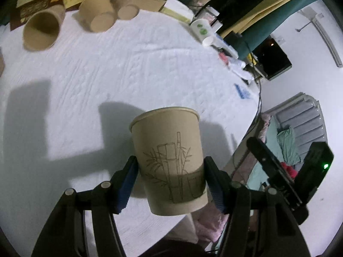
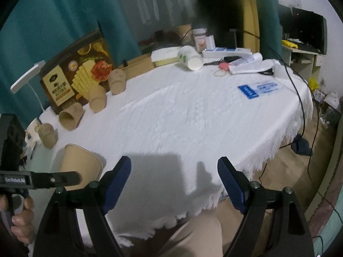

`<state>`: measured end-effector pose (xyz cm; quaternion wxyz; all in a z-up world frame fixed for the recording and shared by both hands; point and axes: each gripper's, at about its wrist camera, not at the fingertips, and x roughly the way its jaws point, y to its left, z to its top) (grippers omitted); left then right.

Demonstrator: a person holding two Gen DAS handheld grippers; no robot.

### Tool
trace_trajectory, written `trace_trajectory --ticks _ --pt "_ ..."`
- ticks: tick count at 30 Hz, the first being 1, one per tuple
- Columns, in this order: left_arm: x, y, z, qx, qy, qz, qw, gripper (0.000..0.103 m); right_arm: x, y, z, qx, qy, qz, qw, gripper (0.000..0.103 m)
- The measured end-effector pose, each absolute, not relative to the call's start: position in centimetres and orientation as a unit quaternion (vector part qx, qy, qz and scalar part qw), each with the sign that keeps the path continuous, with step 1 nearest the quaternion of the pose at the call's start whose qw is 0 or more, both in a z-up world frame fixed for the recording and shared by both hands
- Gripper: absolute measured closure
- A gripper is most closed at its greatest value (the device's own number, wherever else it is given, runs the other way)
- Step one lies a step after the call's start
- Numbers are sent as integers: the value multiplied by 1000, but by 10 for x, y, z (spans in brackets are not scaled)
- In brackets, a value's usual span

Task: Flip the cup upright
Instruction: 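Lift the bamboo-print cup with the left gripper and carry it toward the right gripper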

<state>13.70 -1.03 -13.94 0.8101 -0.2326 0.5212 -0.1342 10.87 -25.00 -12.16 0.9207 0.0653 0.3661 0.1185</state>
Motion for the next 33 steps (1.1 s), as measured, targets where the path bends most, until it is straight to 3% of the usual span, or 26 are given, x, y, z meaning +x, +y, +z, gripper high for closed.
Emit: trace_trajectory --ticks 11,18,25,33 --pt "126 -8 -151 -241 523 -154 803 40 98 -235 -119 54 371 125 919 22" --pt "119 -2 -146 -256 514 -150 805 33 103 -235 -117 51 378 133 915 22" --pt "88 18 -109 -225 448 -128 856 32 114 -216 -99 36 381 204 901 22" --pt "51 76 -114 -196 410 -22 891 32 137 -162 -106 81 444 314 835 22"
